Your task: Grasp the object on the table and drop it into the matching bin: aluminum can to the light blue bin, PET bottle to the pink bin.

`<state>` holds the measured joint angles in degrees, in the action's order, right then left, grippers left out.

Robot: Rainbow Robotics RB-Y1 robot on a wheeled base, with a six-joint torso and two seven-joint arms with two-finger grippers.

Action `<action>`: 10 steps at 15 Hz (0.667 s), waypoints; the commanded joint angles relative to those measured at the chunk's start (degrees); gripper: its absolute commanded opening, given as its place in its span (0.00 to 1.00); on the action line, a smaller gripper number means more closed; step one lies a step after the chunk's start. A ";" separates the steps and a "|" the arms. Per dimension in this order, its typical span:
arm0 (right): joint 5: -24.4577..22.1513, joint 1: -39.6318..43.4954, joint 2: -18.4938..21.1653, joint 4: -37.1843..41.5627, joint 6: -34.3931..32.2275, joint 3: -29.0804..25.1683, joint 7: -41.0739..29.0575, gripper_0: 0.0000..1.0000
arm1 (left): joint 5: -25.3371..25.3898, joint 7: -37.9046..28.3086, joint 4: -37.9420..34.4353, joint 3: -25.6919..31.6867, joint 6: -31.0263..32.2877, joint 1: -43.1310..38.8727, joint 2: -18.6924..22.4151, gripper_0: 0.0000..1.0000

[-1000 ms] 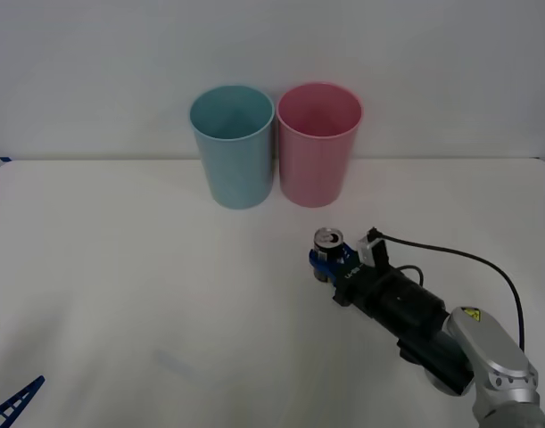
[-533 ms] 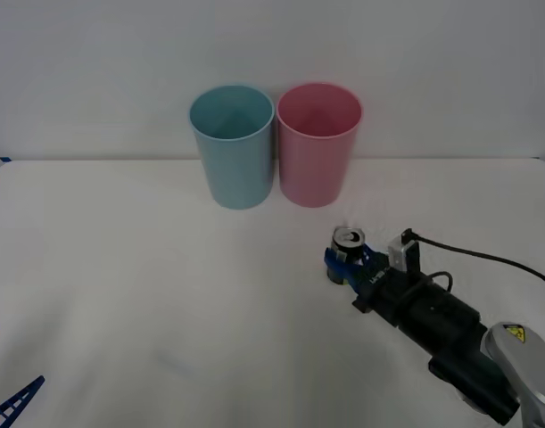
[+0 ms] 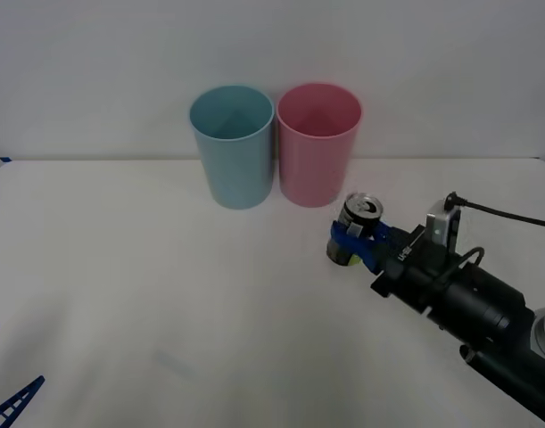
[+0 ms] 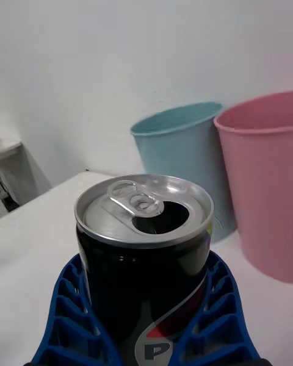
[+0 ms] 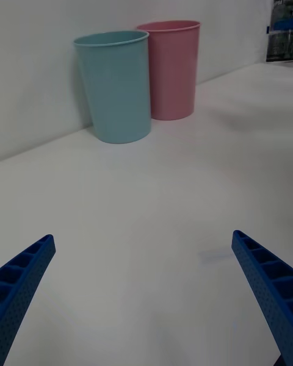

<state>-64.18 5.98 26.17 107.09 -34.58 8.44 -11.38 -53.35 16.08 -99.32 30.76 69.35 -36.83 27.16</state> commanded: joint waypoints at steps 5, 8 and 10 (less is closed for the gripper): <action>-6.22 -10.20 0.38 3.30 0.04 0.44 -9.98 0.00 | 0.00 0.00 0.00 0.00 0.00 0.00 0.00 1.00; -13.43 -15.47 -0.77 3.21 -0.04 0.79 -15.95 0.00 | 0.00 0.00 0.00 0.00 0.00 0.00 0.00 1.00; -17.30 -18.98 -1.03 2.42 -0.04 1.75 -19.47 0.00 | 0.00 0.00 0.00 0.00 0.00 0.00 0.00 1.00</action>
<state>-79.88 -11.65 25.32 109.85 -34.63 9.86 -29.53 -53.35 16.08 -99.32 30.76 69.35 -36.83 27.16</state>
